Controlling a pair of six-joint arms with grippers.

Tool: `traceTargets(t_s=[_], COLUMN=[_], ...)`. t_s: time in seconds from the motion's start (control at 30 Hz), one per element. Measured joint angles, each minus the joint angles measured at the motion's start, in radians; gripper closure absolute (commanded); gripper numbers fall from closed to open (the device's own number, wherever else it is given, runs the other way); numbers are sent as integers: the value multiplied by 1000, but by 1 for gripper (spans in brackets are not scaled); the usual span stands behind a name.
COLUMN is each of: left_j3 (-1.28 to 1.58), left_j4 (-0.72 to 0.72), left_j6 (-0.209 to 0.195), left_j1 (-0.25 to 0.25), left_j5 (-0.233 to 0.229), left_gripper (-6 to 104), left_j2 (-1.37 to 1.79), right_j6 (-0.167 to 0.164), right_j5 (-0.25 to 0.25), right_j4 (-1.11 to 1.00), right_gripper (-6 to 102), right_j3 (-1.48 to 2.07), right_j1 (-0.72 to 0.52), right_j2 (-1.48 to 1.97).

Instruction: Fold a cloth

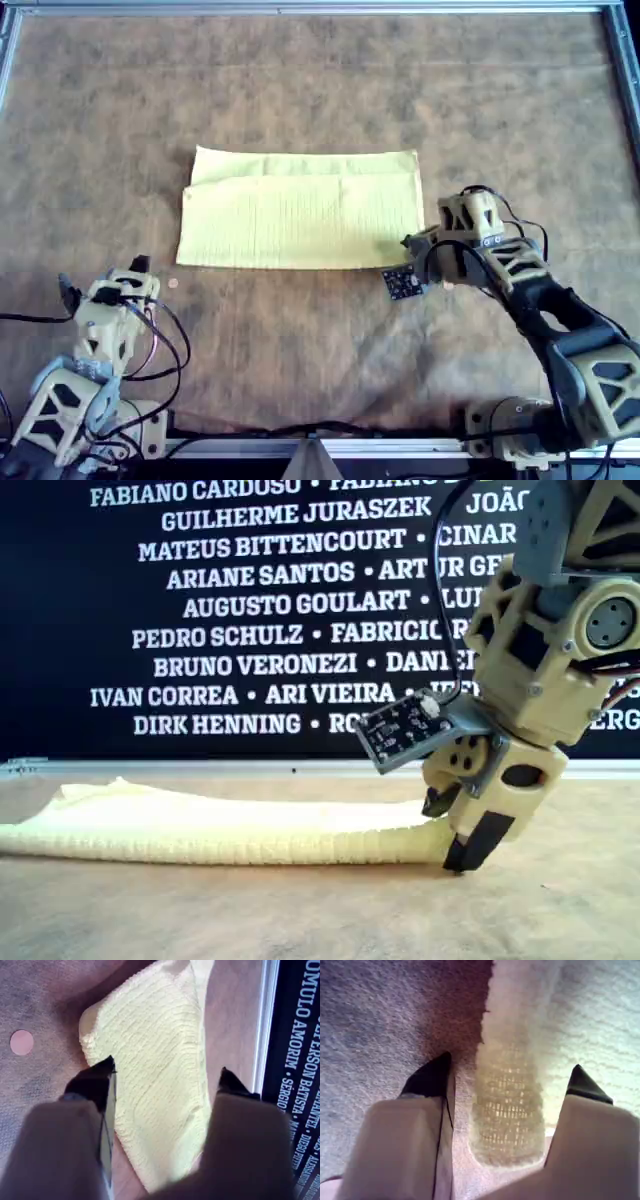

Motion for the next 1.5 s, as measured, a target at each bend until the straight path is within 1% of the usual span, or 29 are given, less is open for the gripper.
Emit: traceTargets(t_s=[0.1,0.17,0.2,0.23,0.27,0.4,0.43,0.57,0.63,0.8,0.83,1.03,1.13,1.27,1.4,1.5], left_j3=[0,0,0,0,0,0,0,0,0,0,0,0,0,0,0,0], left_j4=[0,0,0,0,0,0,0,0,0,0,0,0,0,0,0,0], left_j6=[0,0,0,0,0,0,0,0,0,0,0,0,0,0,0,0], left_j1=[0,0,0,0,0,0,0,0,0,0,0,0,0,0,0,0], left_j5=[0,0,0,0,0,0,0,0,0,0,0,0,0,0,0,0], left_gripper=[25,25,25,25,25,25,25,25,25,25,25,25,25,25,25,25], left_j2=[0,0,0,0,0,0,0,0,0,0,0,0,0,0,0,0], right_j6=[-5,-14,-6,-11,-6,-6,-9,-2,0,0,0,0,3,3,3,3], right_j5=[0,0,0,0,0,0,0,-3,-3,-3,-3,-6,-2,-2,0,0], right_j4=[0,0,0,0,0,0,0,0,0,0,-2,-49,-94,-124,-127,-127], right_gripper=[29,40,45,50,55,67,69,74,78,97,99,97,97,97,97,97], right_j3=[0,-34,-55,-77,-97,-124,-126,-126,-126,-126,-126,-126,-152,-276,-426,-558], right_j1=[0,0,2,2,3,3,3,3,3,3,3,5,34,107,230,316], right_j2=[0,-2,-2,0,0,0,0,-2,-2,-2,-2,-2,-3,-2,-15,-92])
